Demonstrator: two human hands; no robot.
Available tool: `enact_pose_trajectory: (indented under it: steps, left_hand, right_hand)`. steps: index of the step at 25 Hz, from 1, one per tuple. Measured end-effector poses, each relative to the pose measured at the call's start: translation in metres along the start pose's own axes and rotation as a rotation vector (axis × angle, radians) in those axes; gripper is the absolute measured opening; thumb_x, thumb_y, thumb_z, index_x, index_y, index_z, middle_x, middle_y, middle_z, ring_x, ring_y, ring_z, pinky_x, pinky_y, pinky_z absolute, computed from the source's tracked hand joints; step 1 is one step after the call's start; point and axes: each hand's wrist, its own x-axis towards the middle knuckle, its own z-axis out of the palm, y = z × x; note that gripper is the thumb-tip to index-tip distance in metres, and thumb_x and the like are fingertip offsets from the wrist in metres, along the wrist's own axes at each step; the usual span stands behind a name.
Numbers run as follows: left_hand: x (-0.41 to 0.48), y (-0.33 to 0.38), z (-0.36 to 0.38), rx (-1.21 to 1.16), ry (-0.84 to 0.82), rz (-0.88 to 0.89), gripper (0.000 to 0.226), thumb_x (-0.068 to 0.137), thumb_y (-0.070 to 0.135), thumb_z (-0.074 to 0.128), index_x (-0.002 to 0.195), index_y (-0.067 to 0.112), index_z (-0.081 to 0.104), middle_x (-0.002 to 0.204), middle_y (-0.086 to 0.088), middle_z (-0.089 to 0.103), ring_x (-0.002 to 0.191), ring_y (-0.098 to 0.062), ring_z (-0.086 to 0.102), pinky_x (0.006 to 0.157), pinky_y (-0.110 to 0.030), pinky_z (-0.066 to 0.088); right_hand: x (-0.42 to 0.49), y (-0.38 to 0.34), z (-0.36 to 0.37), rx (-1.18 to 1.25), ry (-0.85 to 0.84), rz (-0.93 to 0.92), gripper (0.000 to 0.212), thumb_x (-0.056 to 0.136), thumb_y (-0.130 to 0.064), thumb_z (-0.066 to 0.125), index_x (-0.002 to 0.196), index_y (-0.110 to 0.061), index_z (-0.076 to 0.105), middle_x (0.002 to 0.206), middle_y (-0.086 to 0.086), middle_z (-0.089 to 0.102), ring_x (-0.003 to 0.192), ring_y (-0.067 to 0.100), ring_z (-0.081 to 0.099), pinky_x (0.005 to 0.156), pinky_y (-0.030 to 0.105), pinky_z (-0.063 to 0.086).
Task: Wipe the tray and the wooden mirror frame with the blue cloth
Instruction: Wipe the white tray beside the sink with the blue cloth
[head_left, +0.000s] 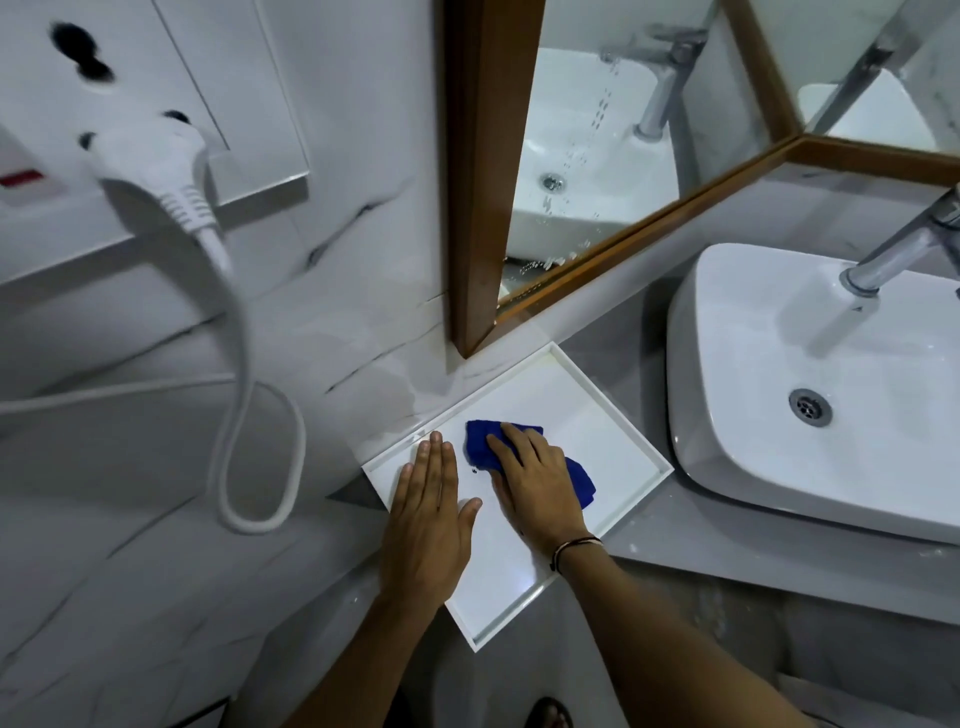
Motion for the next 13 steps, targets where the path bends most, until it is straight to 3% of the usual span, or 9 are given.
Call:
enact_pose_trajectory:
  steps: [5, 7, 9, 13]
  left_hand:
    - [-0.022, 0.008, -0.049, 0.004, 0.087, 0.023, 0.086, 0.111, 0.064, 0.010, 0.164, 0.011, -0.034, 0.181, -0.011, -0.027, 0.170, -0.028, -0.016, 0.135, -0.040, -0.011]
    - [-0.024, 0.013, -0.081, -0.028, 0.192, 0.029, 0.088, 0.114, 0.061, 0.026, 0.170, 0.011, -0.019, 0.182, -0.011, -0.016, 0.170, -0.028, -0.009, 0.134, -0.040, -0.008]
    - [-0.028, 0.018, -0.127, -0.031, 0.315, 0.036, 0.086, 0.114, 0.059, 0.036, 0.174, 0.009, -0.001, 0.182, -0.012, -0.008, 0.169, -0.028, -0.005, 0.136, -0.042, -0.001]
    - [-0.042, 0.028, -0.242, -0.055, 0.576, 0.051, 0.076, 0.117, 0.050, 0.024, 0.175, 0.002, 0.009, 0.184, -0.019, 0.004, 0.171, -0.031, 0.004, 0.140, -0.047, 0.014]
  right_hand:
    - [-0.027, -0.018, -0.044, 0.130, 0.029, 0.099, 0.049, 0.115, -0.029, 0.059, 0.163, -0.022, 0.050, 0.164, 0.002, 0.057, 0.148, 0.025, 0.056, 0.128, 0.038, 0.044]
    - [-0.028, -0.027, -0.080, 0.150, 0.094, 0.110, 0.052, 0.113, -0.025, 0.062, 0.163, -0.018, 0.050, 0.165, 0.005, 0.057, 0.148, 0.028, 0.056, 0.127, 0.041, 0.044]
    - [-0.030, -0.041, -0.133, 0.141, 0.217, 0.070, 0.052, 0.108, -0.017, 0.071, 0.158, -0.010, 0.058, 0.157, 0.013, 0.065, 0.141, 0.036, 0.064, 0.121, 0.049, 0.051]
    - [-0.028, -0.064, -0.253, 0.047, 0.528, -0.062, 0.052, 0.096, -0.005, 0.082, 0.146, 0.000, 0.068, 0.140, 0.023, 0.075, 0.124, 0.045, 0.074, 0.100, 0.057, 0.063]
